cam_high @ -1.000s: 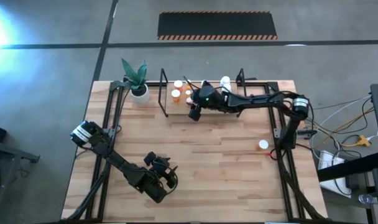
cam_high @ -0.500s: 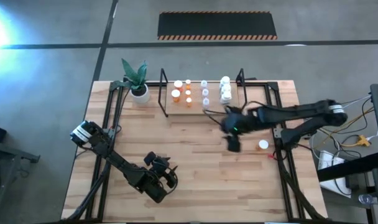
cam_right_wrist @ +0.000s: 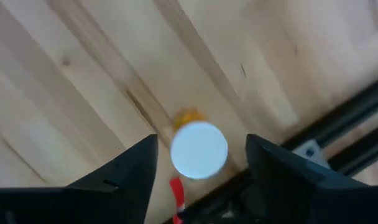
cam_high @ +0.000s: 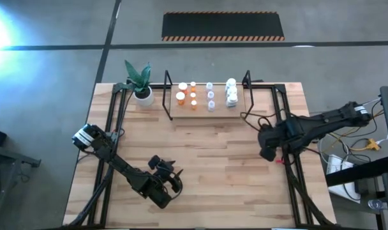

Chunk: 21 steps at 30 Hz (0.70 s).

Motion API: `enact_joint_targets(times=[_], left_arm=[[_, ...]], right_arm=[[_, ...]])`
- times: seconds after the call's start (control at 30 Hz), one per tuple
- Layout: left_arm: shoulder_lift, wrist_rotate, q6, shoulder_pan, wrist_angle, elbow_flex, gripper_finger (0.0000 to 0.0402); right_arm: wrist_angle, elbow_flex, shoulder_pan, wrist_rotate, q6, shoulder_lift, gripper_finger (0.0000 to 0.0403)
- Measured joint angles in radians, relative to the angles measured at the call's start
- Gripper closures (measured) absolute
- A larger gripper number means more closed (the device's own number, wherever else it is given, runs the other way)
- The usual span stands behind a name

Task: Pick and place medicine bottles onto shelf by color
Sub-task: Put the large orange pill bottle on the shelf aligned with the large orange pill bottles

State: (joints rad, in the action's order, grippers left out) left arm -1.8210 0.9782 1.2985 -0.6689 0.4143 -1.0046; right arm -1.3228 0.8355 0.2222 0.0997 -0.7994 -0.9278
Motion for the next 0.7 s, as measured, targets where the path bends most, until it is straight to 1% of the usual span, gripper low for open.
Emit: enact_joint_targets(times=[0.1, 0.2, 0.3, 0.43, 0.7], left_arm=[[0.000, 0.000, -0.030, 0.000, -0.021, 0.000, 0.0163], [0.000, 0.000, -0.060, 0.001, -0.039, 0.000, 0.0163], [0.000, 0.000, -0.075, 0.001, -0.049, 0.000, 0.0163], [0.000, 0.000, -0.075, 0.001, -0.057, 0.000, 0.0163], [0.000, 0.000, -0.076, 0.001, -0.059, 0.000, 0.0163]], right_arm=[[0.005, -0.058, 0.000, -0.039, -0.021, 0.022, 0.0140], [0.074, -0.044, 0.000, -0.056, -0.021, 0.020, 0.0109], [0.025, -0.051, 0.000, -0.051, -0.035, -0.018, 0.0088], [0.042, -0.049, 0.001, -0.065, -0.007, -0.107, 0.0084], [0.035, -0.050, 0.000, -0.083, 0.130, -0.315, 0.0096]])
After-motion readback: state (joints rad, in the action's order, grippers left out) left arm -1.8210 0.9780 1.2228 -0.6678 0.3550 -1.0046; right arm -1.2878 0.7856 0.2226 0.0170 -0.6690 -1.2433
